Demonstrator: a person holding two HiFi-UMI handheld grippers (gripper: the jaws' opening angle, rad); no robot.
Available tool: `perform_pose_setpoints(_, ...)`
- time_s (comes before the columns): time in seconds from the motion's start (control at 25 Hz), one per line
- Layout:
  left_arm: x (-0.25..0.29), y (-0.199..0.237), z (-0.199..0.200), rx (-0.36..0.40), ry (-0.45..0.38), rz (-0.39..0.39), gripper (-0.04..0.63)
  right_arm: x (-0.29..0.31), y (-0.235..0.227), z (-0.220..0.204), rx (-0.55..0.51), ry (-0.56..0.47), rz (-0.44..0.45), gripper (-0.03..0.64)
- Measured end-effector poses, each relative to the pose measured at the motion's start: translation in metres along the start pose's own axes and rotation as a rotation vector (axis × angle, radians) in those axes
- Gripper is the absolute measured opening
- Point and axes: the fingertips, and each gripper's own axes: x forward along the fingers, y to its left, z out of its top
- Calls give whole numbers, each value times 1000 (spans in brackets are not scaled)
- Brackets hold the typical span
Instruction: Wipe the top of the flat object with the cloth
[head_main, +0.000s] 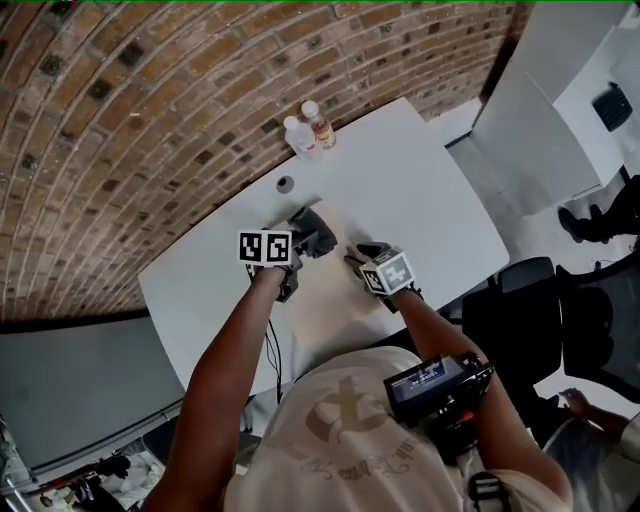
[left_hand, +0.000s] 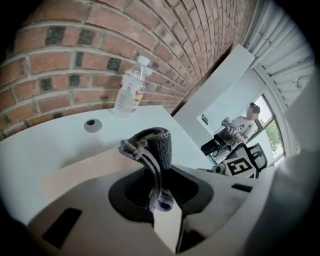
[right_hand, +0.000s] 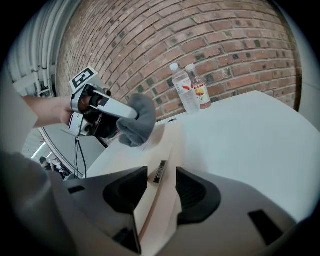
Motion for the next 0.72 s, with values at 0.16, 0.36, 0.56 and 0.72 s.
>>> perform_pose_setpoints(0.16, 35, -26, 0, 42, 58, -37, 94, -3, 3, -6, 5, 5, 0, 189)
perform_pose_setpoints(0.36, 60, -23, -20, 134, 177, 15, 94, 0, 4, -8, -18, 26, -11, 187)
perform_pose_setpoints(0.56, 50, -1, -31, 137, 203, 71, 94, -2, 2, -10, -52, 43, -29, 187)
perform_pose_setpoints(0.72, 28, 23, -40, 134, 220, 128, 94, 0, 3, -10, -59, 44, -29, 187)
